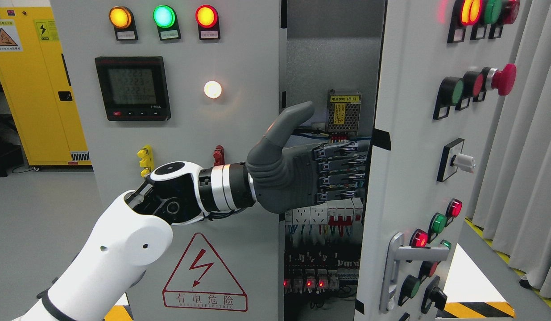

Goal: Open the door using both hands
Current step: 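Reach the left hand into the gap behind the ajar button-covered door, then push the ajar door outward with the left hand, swinging it wide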

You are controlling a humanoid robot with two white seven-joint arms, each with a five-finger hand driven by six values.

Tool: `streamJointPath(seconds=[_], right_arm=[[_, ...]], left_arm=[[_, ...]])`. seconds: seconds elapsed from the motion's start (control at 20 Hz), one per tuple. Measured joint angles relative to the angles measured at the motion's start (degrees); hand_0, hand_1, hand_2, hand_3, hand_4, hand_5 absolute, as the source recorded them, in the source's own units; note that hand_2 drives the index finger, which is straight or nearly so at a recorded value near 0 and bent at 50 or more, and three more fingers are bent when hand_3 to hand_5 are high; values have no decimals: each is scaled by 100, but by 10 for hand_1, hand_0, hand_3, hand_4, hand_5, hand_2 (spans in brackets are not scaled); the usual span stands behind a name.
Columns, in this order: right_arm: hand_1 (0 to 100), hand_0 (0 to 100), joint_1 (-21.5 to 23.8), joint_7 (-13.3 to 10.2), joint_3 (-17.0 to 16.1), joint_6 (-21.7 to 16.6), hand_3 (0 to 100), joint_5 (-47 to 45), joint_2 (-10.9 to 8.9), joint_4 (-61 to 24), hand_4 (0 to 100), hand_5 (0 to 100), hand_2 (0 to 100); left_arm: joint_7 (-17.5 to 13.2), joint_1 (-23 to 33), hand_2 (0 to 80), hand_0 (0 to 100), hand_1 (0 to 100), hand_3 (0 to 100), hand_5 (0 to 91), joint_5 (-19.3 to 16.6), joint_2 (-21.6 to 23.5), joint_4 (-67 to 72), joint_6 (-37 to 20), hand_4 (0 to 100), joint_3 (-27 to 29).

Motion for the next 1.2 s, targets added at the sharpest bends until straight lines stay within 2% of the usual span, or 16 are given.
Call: streamJointPath(seconds=[0.4,0.75,0.85,1.2], right_arm=[[0,260,0,0,0,0,0,0,0,0,0,0,0],[0,261,0,0,0,0,0,0,0,0,0,0,0],[0,260,0,0,0,0,0,0,0,0,0,0,0],[0,260,0,0,0,0,0,0,0,0,0,0,0]], left_arm=[[26,-107,0,0,0,0,0,19,-477,230,87,0,-71],[11,-41,0,0,0,0,0,-7,-690,5,108,0,-109],[199,-16,0,0,0,0,0,-18,-724,-116,108,0,-115],[1274,53,0,0,0,0,0,-65,-820,-538,115,0,-137]])
